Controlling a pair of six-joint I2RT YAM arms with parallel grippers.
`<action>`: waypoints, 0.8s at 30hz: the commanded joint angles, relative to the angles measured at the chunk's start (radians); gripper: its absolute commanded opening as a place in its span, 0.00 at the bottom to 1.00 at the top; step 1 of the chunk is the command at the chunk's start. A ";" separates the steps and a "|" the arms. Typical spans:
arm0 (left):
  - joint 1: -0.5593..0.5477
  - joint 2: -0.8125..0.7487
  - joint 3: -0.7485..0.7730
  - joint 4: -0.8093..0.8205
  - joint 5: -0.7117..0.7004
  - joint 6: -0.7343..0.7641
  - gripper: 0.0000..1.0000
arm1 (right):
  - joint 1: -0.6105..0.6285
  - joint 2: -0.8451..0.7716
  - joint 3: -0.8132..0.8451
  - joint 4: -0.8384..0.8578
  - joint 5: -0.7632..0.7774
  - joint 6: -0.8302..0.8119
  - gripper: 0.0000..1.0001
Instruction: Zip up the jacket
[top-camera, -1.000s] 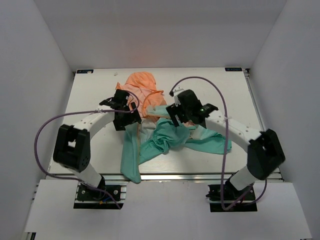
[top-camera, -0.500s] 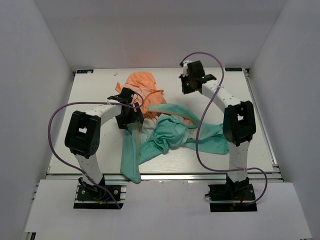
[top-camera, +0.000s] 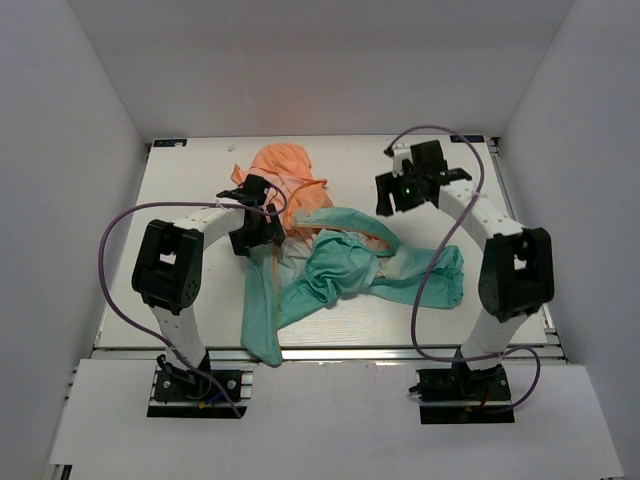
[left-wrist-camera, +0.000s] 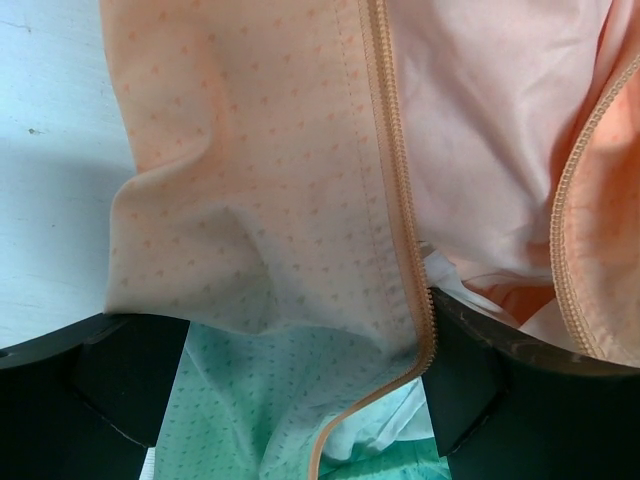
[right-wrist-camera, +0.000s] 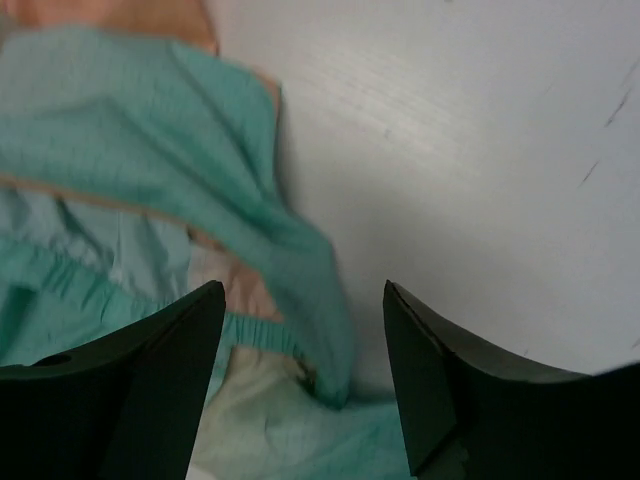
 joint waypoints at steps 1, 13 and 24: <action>0.002 -0.010 -0.010 0.012 -0.025 0.005 0.98 | 0.007 -0.161 -0.224 0.041 0.027 -0.044 0.71; 0.002 -0.037 -0.054 0.022 -0.021 -0.004 0.98 | 0.076 0.020 -0.201 0.072 0.150 0.082 0.26; 0.002 -0.042 -0.053 -0.043 -0.101 -0.016 0.98 | -0.071 0.336 0.591 -0.187 0.250 0.309 0.00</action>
